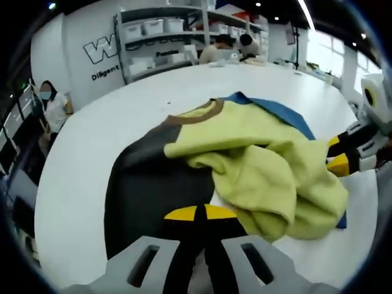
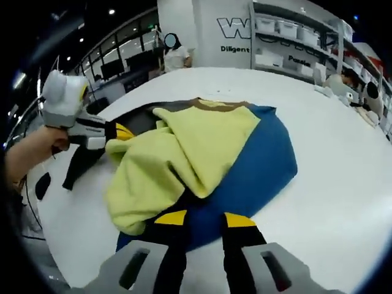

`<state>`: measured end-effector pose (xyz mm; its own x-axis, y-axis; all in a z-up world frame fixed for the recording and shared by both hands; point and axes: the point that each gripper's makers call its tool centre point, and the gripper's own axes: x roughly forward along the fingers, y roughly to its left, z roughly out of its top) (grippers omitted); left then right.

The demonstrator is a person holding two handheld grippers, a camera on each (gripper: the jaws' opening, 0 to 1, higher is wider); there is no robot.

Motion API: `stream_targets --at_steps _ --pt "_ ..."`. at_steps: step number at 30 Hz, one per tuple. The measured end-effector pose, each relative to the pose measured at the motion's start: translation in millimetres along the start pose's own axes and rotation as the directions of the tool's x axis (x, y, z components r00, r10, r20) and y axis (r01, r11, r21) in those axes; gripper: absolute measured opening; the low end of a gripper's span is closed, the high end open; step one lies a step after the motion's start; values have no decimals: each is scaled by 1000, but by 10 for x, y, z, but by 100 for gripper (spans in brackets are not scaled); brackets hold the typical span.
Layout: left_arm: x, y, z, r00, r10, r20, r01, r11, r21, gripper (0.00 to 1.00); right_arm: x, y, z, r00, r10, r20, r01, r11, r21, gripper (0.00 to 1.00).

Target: Fold the garment on the visible template until the final outline fits inside the template.

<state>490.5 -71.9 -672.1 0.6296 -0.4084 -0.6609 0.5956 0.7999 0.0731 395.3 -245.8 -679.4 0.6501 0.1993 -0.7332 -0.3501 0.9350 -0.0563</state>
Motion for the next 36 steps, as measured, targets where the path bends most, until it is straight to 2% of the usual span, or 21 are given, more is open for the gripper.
stream_targets --at_steps 1,2,4,7,10,12,15,17,26,27,29,31,35,36 --pt "-4 0 -2 1000 3 -2 -3 1000 -5 0 -1 -25 8 1000 -16 8 17 1000 -7 3" --pt "-10 0 -4 1000 6 -8 -6 1000 -1 0 1 -9 7 1000 0 9 0 1000 6 0" --pt "-51 -10 3 1000 6 -22 -6 1000 9 0 1 -42 -5 1000 11 7 -12 999 34 0" --pt "-129 -23 90 1000 -19 8 19 1000 -7 0 -53 -90 8 1000 18 12 -19 998 54 0" --pt "-225 -7 148 999 -49 10 49 999 -12 0 -151 -156 79 999 13 41 -15 999 38 0" --pt "-296 3 196 997 -74 22 74 997 -16 0 -213 -185 176 996 34 88 -35 999 14 0" --pt "-386 28 256 993 -110 32 111 993 -31 0 -316 -294 264 992 24 126 -24 1000 2 0" --pt "-441 55 290 991 -130 34 131 991 -24 0 -389 -370 341 988 21 153 -23 1000 15 0" --pt "-541 189 291 992 -129 -2 129 992 5 0 -616 -721 613 977 -19 211 11 999 37 0" --pt "-545 201 282 992 -126 -6 126 992 -2 0 -653 -775 643 975 -21 220 10 999 51 0" --pt "-554 225 273 993 -118 -12 118 993 -20 0 -692 -788 703 969 22 246 -39 997 65 0" --pt "-575 247 267 993 -118 -12 117 992 -53 0 -750 -924 718 969 3 248 -25 996 84 0" --pt "-600 293 255 994 -111 -9 110 992 -61 0 -831 -1169 741 964 -27 265 -4 993 116 0" --pt "-606 318 245 994 -106 -13 105 993 -59 0 -853 -1263 737 964 -37 264 -2 990 144 0"
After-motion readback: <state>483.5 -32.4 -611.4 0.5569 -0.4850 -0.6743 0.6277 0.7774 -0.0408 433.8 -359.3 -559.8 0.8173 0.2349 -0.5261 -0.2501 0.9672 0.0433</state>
